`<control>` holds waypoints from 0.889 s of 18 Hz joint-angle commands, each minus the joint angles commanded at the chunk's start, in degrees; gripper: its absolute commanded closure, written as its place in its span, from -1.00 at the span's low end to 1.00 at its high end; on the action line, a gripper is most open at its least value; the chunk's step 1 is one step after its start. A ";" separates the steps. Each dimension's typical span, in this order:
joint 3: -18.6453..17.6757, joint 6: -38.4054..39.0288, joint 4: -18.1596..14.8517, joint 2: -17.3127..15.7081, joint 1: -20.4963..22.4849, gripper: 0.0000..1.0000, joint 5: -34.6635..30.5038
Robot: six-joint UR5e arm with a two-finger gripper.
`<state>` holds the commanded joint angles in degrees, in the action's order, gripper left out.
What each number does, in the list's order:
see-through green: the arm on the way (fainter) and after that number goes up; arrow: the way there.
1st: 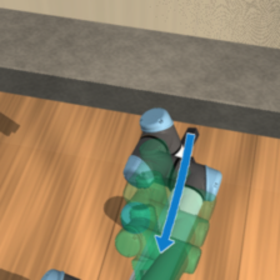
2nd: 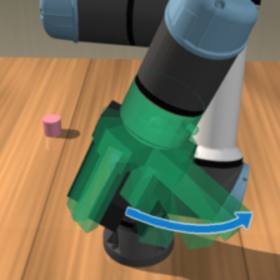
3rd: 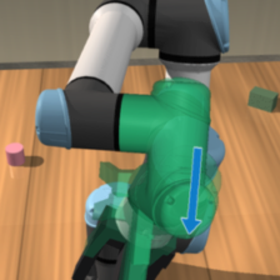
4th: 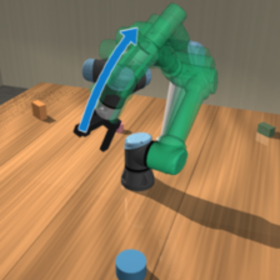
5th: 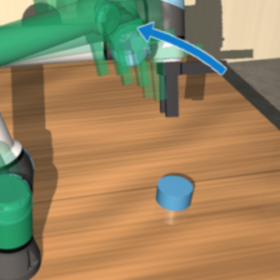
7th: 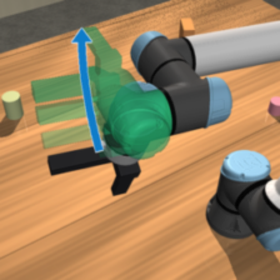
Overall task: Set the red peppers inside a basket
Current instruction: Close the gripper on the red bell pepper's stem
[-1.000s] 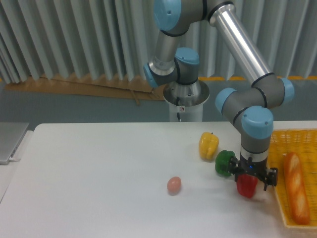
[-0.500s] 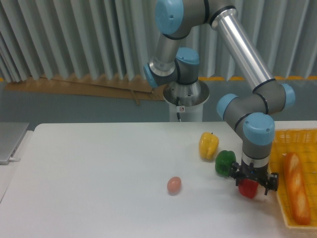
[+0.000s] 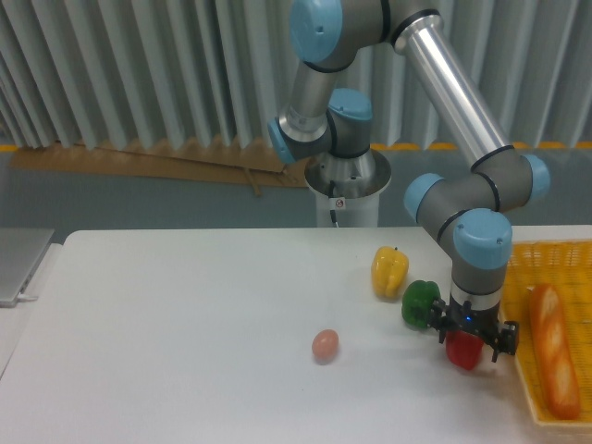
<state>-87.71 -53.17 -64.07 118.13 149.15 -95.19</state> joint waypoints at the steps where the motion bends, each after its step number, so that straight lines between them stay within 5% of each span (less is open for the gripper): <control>1: 0.00 0.00 0.00 0.00 0.00 -1.00 0.00; 9: 0.00 -0.97 0.09 0.35 0.00 -1.00 0.09; 10: 0.00 -0.97 0.09 0.35 0.00 -0.86 0.09; 11: 0.00 -0.97 0.09 0.44 0.00 -0.36 0.09; 16: 0.00 -0.97 0.00 0.44 0.00 -0.11 0.09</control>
<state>-87.71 -54.14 -64.07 118.57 149.15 -95.10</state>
